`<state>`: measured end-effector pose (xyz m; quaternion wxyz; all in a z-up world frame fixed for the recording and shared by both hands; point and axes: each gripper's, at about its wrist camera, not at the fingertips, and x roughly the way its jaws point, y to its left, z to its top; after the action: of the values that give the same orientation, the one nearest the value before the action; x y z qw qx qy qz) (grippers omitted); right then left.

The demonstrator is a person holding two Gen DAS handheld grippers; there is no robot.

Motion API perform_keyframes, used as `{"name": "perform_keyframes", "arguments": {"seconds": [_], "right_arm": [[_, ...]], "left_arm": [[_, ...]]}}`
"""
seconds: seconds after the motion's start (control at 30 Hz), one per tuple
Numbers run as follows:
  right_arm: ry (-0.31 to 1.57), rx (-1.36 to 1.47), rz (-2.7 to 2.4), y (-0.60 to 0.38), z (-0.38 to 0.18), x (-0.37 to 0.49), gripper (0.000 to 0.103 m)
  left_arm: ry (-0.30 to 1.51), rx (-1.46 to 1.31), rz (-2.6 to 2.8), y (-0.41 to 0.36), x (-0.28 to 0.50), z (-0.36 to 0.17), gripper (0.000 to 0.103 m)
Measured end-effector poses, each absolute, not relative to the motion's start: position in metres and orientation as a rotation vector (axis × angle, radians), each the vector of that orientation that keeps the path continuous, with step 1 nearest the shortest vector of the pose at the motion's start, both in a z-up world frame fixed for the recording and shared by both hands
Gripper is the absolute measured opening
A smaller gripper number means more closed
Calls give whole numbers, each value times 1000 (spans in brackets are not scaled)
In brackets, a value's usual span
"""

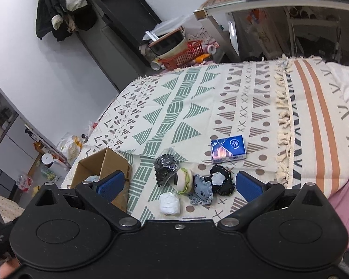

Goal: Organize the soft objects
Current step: 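Lift both grippers out of the box and move back toward the pile, then grasp the white wrapped bundle with the left gripper while the right grasps the blue denim plush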

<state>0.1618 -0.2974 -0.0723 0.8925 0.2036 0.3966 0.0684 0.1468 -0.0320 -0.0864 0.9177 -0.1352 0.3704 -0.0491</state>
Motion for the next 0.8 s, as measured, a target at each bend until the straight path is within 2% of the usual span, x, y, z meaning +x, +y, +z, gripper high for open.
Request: {"name": "perform_keyframes", "arguments": {"seconds": [0.23,0.47,0.53,0.7,0.8], "right_arm": [[937,457,88,-302,-92,175,102],[954,538,49,-307,-109,191,99],[980,551,22,-306,-118,199,95],[1065,576,16,-301,-144,218,77],[1099,583,17,-301,-155,226,72]], "left_arm": [[803,-243,-169,-52,148,-102,91],[852,-220,-189,-61,155,-122,89],[864,-223,-190,-63,158,-127,89],[890,-222,-182,-69,166,-140,88],[918,-229,-164,-70,174,-151,84]]}}
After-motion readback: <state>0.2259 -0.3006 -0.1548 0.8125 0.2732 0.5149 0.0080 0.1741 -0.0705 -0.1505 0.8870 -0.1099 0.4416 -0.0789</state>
